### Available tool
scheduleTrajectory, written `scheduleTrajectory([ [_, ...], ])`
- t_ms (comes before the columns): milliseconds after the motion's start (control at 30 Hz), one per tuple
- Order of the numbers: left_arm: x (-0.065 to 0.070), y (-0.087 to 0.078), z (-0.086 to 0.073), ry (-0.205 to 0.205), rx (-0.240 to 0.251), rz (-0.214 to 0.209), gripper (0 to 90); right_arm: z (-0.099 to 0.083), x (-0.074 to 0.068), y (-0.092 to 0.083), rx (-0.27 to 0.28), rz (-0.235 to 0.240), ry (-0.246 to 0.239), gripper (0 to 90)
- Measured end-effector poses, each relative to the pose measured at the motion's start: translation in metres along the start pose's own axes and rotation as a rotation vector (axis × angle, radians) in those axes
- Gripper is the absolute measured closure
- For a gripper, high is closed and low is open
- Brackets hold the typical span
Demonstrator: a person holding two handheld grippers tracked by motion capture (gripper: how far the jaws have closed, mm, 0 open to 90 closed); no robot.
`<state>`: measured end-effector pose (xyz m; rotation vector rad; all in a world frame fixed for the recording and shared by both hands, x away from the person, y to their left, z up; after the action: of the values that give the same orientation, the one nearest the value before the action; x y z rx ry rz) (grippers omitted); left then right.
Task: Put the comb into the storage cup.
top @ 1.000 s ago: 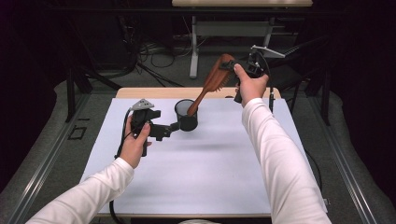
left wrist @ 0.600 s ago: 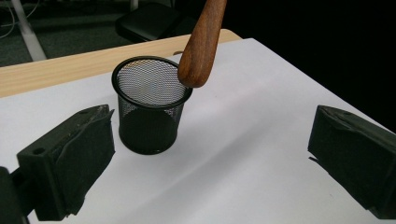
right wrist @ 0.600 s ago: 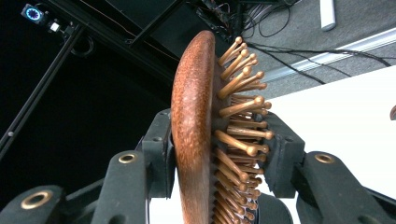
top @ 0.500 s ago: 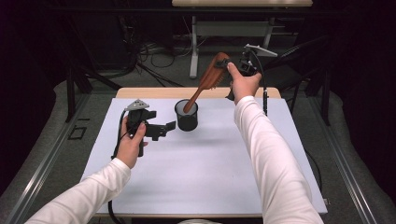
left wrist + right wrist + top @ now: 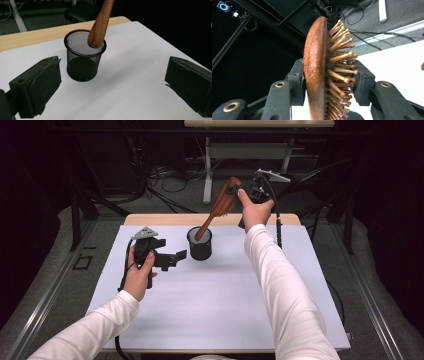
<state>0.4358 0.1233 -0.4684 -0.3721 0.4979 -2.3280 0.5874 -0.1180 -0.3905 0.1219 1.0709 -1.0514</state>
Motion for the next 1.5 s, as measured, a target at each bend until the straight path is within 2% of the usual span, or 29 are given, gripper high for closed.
scheduleTrajectory([
  [133, 0.001, 0.003, -0.003, -0.001, -0.008, -0.002, 0.5, -0.003, 0.001, 0.001, 0.014, -0.007, -0.031, 52.3],
  [333, 0.002, 0.004, -0.004, 0.003, -0.011, 0.000, 0.5, -0.006, 0.002, 0.003, 0.038, 0.003, -0.040, 52.3],
  [500, 0.001, 0.003, -0.005, 0.006, -0.010, 0.007, 0.5, -0.008, 0.003, 0.003, 0.072, -0.003, -0.075, 52.4],
  [633, 0.002, 0.004, -0.006, 0.007, -0.007, 0.008, 0.5, -0.011, 0.003, 0.000, 0.103, 0.015, -0.078, 52.4],
  [733, 0.003, 0.004, -0.008, 0.005, -0.007, 0.008, 0.5, -0.014, 0.005, 0.000, 0.123, 0.010, -0.091, 52.4],
  [1000, 0.002, 0.005, -0.008, 0.005, -0.005, 0.005, 0.5, -0.021, 0.011, 0.005, 0.136, 0.003, -0.103, 52.4],
  [1200, 0.000, 0.006, -0.011, 0.001, -0.012, 0.007, 0.5, -0.025, 0.011, 0.009, 0.151, 0.005, -0.129, 52.4],
  [1500, 0.000, 0.006, -0.011, 0.003, -0.011, 0.009, 0.5, -0.038, 0.013, 0.018, 0.145, -0.006, -0.164, 52.4],
])
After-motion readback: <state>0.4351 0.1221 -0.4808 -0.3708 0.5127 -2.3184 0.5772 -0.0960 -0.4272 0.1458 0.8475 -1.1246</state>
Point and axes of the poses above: each handheld gripper's, and its own axes: y roughly forward along the jaws, z roughly out of its top, x roughly to its right, the point moved 7 cm from there along y, roughly forward along the jaws, and after that the axes turned 8 degrees about y, right-handed, at the moved point
